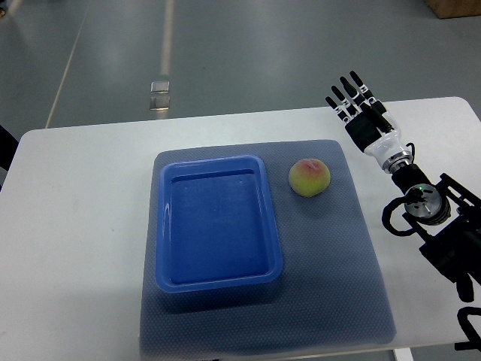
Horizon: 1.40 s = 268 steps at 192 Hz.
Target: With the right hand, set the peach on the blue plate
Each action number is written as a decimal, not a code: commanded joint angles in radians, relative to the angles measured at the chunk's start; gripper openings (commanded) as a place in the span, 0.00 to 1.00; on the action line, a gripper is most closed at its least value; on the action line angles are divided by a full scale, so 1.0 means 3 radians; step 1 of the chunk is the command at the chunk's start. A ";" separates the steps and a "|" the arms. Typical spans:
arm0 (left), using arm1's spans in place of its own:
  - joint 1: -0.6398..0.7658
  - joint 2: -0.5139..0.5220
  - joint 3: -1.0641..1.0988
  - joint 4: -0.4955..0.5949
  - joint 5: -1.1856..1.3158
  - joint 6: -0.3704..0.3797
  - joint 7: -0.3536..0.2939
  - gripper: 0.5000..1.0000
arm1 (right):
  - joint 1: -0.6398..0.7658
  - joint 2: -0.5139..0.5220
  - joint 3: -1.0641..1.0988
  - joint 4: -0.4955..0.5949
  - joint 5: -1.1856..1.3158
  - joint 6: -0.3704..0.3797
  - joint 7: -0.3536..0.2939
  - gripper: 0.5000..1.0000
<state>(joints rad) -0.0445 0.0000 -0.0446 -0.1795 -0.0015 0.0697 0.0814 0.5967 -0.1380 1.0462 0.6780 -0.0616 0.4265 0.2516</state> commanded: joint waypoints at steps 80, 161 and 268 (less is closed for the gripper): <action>0.0005 0.0000 0.0000 -0.0036 0.0000 -0.0033 -0.0005 1.00 | 0.0562 -0.0348 -0.0608 0.0026 -0.1409 -0.0031 -0.0066 0.88; 0.0000 0.0000 0.0010 -0.0164 0.0000 -0.0059 0.0000 1.00 | 0.1974 -0.0890 -0.2771 0.0184 -0.3855 0.0342 -0.0266 0.88; 0.0000 0.0000 0.0010 -0.0210 0.0000 -0.0059 0.0000 1.00 | 0.1555 -0.0869 -0.2843 0.0501 -0.3901 0.0057 -0.0276 0.86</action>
<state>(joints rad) -0.0445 0.0000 -0.0414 -0.2424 -0.0003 0.0521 0.0819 1.0915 -0.4059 0.1957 0.8281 -1.2258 0.4877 0.1683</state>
